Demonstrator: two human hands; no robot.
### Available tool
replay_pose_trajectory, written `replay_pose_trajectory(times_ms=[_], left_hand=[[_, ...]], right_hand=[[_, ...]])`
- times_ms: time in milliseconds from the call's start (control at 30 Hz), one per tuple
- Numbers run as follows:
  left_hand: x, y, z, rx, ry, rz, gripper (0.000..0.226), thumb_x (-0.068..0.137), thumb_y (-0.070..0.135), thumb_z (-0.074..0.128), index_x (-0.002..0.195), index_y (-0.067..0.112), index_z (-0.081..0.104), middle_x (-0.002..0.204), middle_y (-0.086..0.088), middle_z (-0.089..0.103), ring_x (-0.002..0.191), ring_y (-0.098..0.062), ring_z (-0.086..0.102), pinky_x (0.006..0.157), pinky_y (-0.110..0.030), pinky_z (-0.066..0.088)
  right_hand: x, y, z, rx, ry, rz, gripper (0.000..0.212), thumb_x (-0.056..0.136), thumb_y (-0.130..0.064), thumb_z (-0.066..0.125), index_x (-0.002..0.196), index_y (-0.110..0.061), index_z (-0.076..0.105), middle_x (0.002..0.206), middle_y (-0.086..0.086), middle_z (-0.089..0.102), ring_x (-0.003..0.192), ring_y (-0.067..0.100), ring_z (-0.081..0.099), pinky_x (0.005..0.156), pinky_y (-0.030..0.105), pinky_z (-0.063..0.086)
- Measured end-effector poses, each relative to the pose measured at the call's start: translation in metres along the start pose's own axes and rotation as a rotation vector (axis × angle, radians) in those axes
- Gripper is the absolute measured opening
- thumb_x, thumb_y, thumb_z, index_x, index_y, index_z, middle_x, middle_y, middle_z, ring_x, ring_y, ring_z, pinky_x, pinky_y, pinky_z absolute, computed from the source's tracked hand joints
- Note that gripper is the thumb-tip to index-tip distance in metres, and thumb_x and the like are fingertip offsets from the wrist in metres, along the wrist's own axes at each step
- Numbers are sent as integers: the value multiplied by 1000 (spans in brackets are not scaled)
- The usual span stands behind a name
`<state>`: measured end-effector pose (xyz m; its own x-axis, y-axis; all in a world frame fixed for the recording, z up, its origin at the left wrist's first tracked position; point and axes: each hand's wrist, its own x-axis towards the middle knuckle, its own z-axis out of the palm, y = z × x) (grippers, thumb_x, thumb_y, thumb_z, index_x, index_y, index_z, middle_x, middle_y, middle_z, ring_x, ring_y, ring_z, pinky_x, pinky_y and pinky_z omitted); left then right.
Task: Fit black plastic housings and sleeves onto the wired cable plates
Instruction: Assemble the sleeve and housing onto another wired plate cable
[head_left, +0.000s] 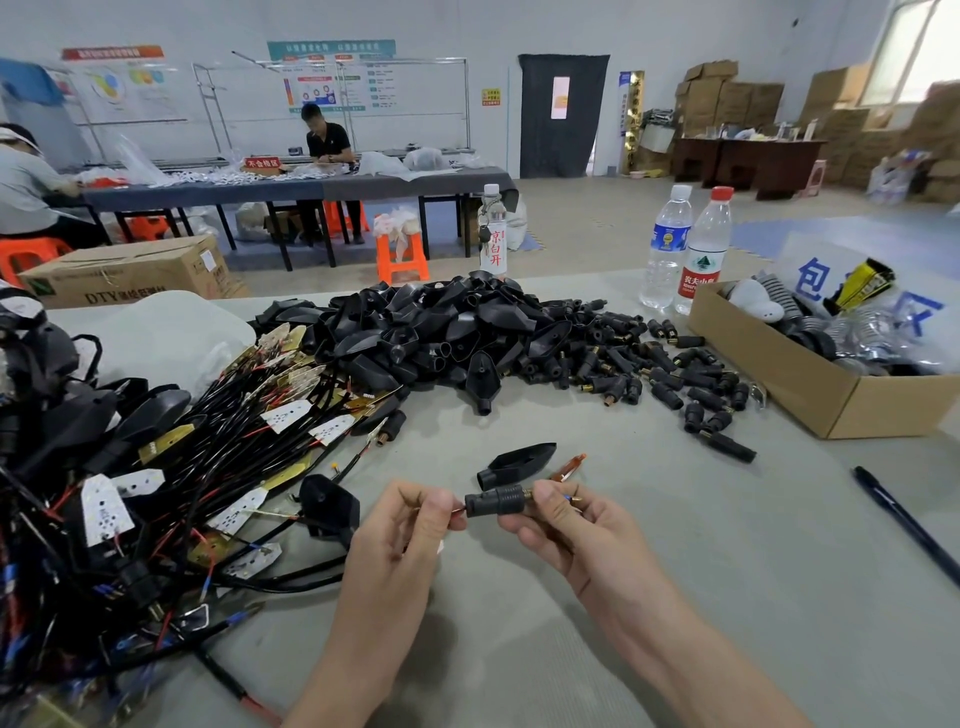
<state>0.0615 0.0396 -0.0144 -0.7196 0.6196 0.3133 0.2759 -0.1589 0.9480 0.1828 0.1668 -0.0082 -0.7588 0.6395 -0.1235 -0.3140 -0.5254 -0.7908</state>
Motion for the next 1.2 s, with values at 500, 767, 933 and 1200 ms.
replay_pose_trajectory(times_ms=[500,767,933,1200], left_hand=[[0,-3,-2,32,-24,-18,30,100,42,42,84,30,65,82,-6,73,84,-14,69,77,-11,46],[0,-4,0,19,-38,-16,30,86,47,57,87,17,63,71,0,66,66,-4,59,58,-9,41],[0,-13,-1,126,-40,11,28,91,59,56,85,32,64,75,2,66,71,-8,61,66,-18,46],[0,-21,0,310,-62,122,16,93,60,47,99,48,55,83,12,68,75,-11,64,64,-30,51]], right_hand=[[-3,-1,2,-9,-33,-3,29,83,-17,67,104,2,62,101,17,75,86,23,75,67,18,57],[-6,-1,5,-4,-49,10,33,84,-24,67,105,1,69,105,22,73,88,25,74,67,19,58],[-5,-2,7,-43,-10,-11,24,83,-30,65,89,-12,80,100,20,75,85,25,75,65,18,57],[-1,-4,3,-45,91,-32,36,93,-28,59,108,4,66,102,22,74,85,26,75,64,19,58]])
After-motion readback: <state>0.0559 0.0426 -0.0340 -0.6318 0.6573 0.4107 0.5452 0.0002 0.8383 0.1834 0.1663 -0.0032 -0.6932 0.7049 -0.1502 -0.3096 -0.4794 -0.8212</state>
